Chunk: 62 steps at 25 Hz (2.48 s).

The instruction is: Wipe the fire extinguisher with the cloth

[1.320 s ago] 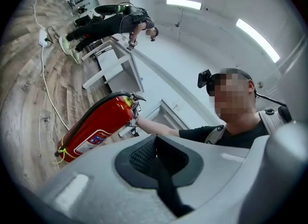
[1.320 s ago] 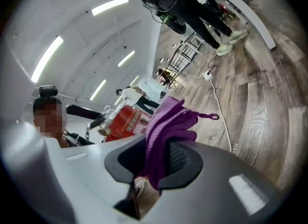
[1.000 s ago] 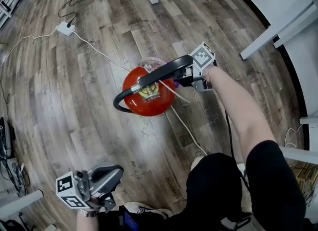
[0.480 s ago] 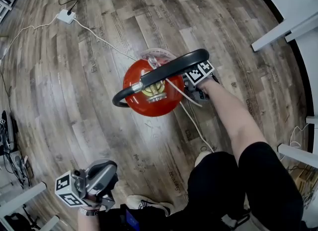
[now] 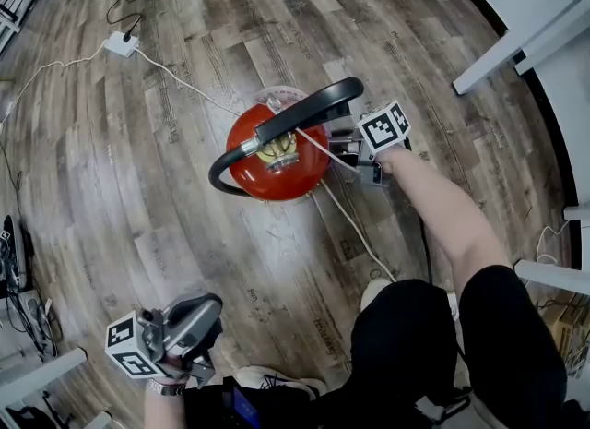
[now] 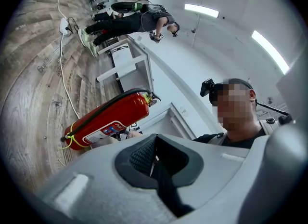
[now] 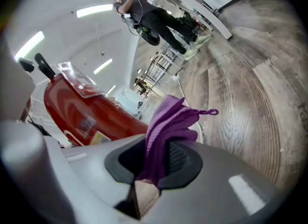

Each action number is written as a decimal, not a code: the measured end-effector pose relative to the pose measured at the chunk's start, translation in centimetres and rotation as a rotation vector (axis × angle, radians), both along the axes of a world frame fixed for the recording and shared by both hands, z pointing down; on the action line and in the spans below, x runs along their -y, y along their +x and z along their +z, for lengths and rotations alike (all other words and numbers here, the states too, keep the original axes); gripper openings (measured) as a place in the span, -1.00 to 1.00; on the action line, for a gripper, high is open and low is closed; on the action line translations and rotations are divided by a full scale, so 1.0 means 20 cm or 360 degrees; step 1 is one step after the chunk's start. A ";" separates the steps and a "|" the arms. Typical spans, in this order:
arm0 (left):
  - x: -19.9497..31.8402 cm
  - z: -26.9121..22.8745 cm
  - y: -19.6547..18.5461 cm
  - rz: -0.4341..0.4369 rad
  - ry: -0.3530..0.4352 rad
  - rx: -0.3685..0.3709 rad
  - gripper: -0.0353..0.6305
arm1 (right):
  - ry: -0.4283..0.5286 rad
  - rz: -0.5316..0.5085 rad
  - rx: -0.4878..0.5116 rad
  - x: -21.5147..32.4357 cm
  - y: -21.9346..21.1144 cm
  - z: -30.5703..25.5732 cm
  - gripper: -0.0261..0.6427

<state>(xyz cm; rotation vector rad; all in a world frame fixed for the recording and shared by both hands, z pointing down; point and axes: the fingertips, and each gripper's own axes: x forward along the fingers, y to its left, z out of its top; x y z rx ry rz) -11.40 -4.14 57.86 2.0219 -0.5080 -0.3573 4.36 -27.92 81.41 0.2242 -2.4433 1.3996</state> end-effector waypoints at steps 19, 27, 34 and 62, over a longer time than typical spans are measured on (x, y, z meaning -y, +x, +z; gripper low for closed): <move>-0.16 -0.15 0.02 0.0091 0.0142 -0.0057 -0.90 | 0.0778 0.0014 -0.0198 -0.26 0.17 -0.83 -0.72; -0.16 -0.18 0.02 0.0083 0.0162 -0.0078 -0.90 | 0.0886 0.0106 -0.0155 -0.50 0.23 -1.10 -0.72; -0.15 -0.20 0.04 0.0124 0.0189 -0.0096 -0.90 | 0.1484 0.0376 -0.0641 -0.45 0.47 -1.64 -0.72; -0.15 -0.27 -0.03 0.0070 0.0255 -0.0179 -0.90 | 0.2735 -0.2100 -0.2029 -0.33 -0.45 -1.49 -0.72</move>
